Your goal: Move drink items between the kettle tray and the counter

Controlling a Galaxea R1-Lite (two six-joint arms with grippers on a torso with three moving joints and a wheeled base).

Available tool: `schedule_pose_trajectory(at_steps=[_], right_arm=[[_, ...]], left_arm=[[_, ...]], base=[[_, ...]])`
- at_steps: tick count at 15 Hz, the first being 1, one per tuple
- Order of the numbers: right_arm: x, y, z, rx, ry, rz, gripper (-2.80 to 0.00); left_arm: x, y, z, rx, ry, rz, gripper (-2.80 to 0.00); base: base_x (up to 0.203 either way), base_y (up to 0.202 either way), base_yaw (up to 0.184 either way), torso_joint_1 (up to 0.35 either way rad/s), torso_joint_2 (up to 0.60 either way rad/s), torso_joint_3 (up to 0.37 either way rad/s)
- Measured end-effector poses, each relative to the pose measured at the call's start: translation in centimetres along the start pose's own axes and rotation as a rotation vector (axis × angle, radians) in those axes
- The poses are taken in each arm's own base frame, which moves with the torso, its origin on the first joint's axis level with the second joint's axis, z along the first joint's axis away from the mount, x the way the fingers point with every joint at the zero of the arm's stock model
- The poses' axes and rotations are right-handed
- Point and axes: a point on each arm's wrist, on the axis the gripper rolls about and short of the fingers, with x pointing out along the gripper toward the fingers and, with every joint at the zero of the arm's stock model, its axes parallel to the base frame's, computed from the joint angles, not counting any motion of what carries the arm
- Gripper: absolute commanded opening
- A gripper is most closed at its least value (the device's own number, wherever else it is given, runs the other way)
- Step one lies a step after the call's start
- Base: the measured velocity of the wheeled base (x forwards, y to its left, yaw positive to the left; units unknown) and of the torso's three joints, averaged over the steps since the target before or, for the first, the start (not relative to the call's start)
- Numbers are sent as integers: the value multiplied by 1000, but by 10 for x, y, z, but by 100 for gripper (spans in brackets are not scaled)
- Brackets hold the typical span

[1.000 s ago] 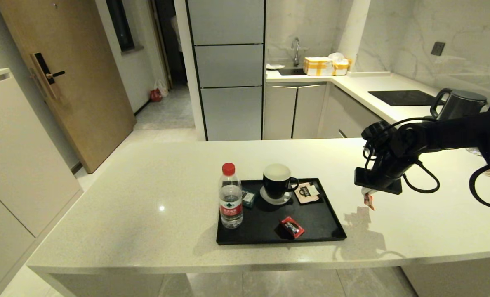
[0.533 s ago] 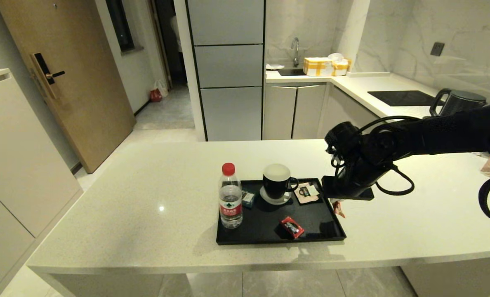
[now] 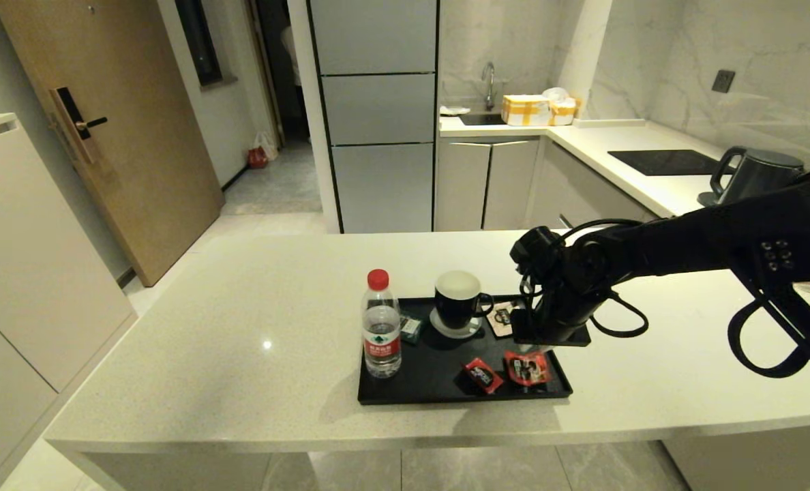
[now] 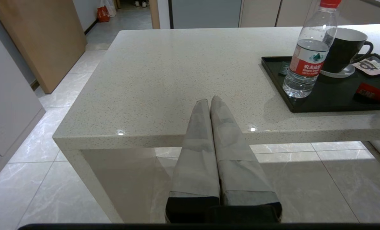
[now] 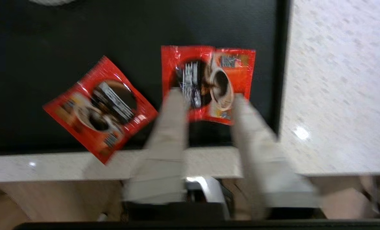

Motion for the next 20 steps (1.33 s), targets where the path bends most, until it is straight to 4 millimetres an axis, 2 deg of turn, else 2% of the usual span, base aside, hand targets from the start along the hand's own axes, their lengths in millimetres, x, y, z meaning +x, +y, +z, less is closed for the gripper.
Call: schedule_pose_trajectory(at_steps=[3, 5, 6, 8, 10, 12, 14, 17, 20], right_arm=[[-3, -2, -2, 7, 0, 2, 0], [-17, -5, -6, 13, -14, 9, 0], [-31, -9, -9, 19, -27, 15, -280], [-64, -27, -19, 50, -60, 19, -280], [-96, -62, -34, 122, -86, 2, -280], [-128, -98, -56, 203, -122, -14, -280], [-170, -120, -84, 256, -214, -3, -280], [-245, -140, -147, 299, -454, 46, -280], [-306, -158, -236, 321, -738, 48, -280]], left_arm=[[0, 0, 0, 0, 0, 0, -280], [0, 0, 0, 0, -1, 0, -280], [0, 0, 0, 0, -1, 1, -280], [0, 0, 0, 0, 0, 0, -280], [0, 0, 0, 0, -1, 0, -280], [0, 0, 0, 0, -1, 0, -280], [0, 0, 0, 0, 0, 0, -280], [0, 0, 0, 0, 0, 0, -280], [0, 0, 0, 0, -1, 0, -280]], base=[[0, 0, 0, 0, 0, 0], [0, 0, 0, 0, 0, 0], [0, 0, 0, 0, 0, 0], [0, 0, 0, 0, 0, 0], [0, 0, 0, 0, 0, 0], [0, 0, 0, 0, 0, 0], [0, 0, 0, 0, 0, 0], [0, 0, 0, 0, 0, 0], [0, 0, 0, 0, 0, 0]])
